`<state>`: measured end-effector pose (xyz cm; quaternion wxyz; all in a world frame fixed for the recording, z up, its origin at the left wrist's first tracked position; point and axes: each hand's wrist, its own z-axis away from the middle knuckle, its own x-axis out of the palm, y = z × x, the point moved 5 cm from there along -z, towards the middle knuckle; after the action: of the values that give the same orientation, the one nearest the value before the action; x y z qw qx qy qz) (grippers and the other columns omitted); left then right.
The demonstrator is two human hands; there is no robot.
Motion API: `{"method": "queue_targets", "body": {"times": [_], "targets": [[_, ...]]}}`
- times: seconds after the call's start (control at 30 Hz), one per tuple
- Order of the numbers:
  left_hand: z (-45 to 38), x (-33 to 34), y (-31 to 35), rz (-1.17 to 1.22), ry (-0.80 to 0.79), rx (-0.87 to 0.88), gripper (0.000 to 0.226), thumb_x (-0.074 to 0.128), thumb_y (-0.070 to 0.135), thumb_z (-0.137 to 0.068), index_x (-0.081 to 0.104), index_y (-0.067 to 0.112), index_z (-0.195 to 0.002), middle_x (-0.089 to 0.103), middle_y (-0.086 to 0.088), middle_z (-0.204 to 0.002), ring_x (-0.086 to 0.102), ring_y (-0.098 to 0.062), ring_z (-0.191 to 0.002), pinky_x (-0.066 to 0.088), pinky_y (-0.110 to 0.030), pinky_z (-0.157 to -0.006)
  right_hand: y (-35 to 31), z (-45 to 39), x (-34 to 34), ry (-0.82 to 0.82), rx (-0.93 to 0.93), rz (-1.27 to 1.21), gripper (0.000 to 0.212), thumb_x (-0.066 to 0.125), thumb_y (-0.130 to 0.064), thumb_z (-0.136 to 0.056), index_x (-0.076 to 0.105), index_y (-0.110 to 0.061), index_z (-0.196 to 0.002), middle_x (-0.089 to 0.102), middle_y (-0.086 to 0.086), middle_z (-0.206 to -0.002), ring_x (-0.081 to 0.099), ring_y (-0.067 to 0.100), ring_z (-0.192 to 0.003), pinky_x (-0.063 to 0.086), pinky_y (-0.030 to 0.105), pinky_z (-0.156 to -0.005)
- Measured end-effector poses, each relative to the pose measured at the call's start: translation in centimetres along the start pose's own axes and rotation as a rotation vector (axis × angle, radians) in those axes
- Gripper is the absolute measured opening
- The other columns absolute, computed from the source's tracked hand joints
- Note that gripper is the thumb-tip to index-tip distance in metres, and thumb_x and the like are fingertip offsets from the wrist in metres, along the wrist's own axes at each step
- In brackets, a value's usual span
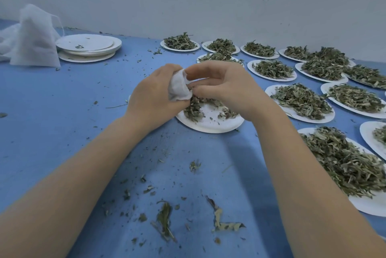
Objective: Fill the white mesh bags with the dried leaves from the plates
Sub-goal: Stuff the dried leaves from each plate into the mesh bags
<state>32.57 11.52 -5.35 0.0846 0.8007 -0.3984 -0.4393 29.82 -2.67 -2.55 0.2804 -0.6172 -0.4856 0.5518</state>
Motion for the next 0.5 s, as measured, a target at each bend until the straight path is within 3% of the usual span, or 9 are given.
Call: {"method": "queue_targets", "body": {"times": [0.07, 0.17, 0.27, 0.37, 0.43, 0.5], "targets": [[0.0, 0.1, 0.0, -0.024, -0.019, 0.013, 0.048, 0.073, 0.026, -0.073, 0.054, 0.016, -0.116, 0.060, 0.002, -0.103, 0.055, -0.017, -0.089, 0.040, -0.027, -0.071, 0.1, -0.1, -0.3, 0.073, 0.025, 0.058, 0.024, 0.068, -0.001, -0.080, 0.072, -0.017, -0.098, 0.073, -0.003, -0.094, 0.069, 0.005, -0.086, 0.056, 0.029, -0.083], [0.1, 0.3, 0.2, -0.101, -0.046, 0.072, 0.049, 0.073, 0.025, -0.073, 0.055, 0.013, -0.116, 0.061, -0.004, -0.104, 0.056, -0.025, -0.089, 0.034, -0.025, -0.069, 0.0, -0.3, -0.6, 0.154, 0.003, 0.187, 0.015, 0.073, -0.009, -0.078, 0.076, -0.021, -0.087, 0.072, -0.010, -0.078, 0.068, 0.001, -0.076, 0.054, 0.017, -0.074], [0.2, 0.4, 0.6, -0.129, -0.052, 0.103, 0.048, 0.072, 0.023, -0.072, 0.055, 0.010, -0.115, 0.062, -0.005, -0.102, 0.057, -0.027, -0.087, 0.030, -0.023, -0.069, -0.4, -0.4, -0.5, 0.164, -0.015, 0.225, 0.012, 0.074, -0.011, -0.076, 0.077, -0.021, -0.084, 0.073, -0.007, -0.075, 0.067, 0.003, -0.073, 0.052, 0.018, -0.070], [0.2, 0.5, 0.9, -0.085, -0.044, 0.072, 0.051, 0.073, 0.023, -0.071, 0.055, 0.013, -0.117, 0.062, -0.002, -0.105, 0.056, -0.023, -0.089, 0.027, -0.017, -0.067, -0.7, -0.4, 0.9, 0.110, -0.038, 0.277, 0.012, 0.066, -0.007, -0.080, 0.077, -0.013, -0.082, 0.065, -0.002, -0.061, 0.053, 0.004, -0.054, 0.044, 0.025, -0.052], [0.2, 0.5, 0.9, -0.043, -0.044, 0.037, 0.052, 0.073, 0.021, -0.068, 0.054, 0.017, -0.117, 0.061, 0.001, -0.106, 0.055, -0.019, -0.090, 0.027, -0.017, -0.066, -0.7, -0.5, 1.7, 0.016, -0.044, 0.340, 0.015, 0.056, -0.004, -0.084, 0.070, -0.004, -0.079, 0.042, -0.003, -0.051, 0.031, 0.005, -0.044, 0.026, 0.018, -0.042], [0.1, 0.4, 0.8, -0.010, -0.050, 0.016, 0.052, 0.072, 0.021, -0.067, 0.054, 0.019, -0.115, 0.061, 0.004, -0.105, 0.054, -0.016, -0.088, 0.032, -0.020, -0.067, -0.8, -0.3, 2.0, -0.106, -0.017, 0.329, 0.020, 0.048, -0.002, -0.085, 0.068, -0.005, -0.085, 0.039, -0.004, -0.055, 0.029, 0.005, -0.041, 0.022, 0.011, -0.039]]}}
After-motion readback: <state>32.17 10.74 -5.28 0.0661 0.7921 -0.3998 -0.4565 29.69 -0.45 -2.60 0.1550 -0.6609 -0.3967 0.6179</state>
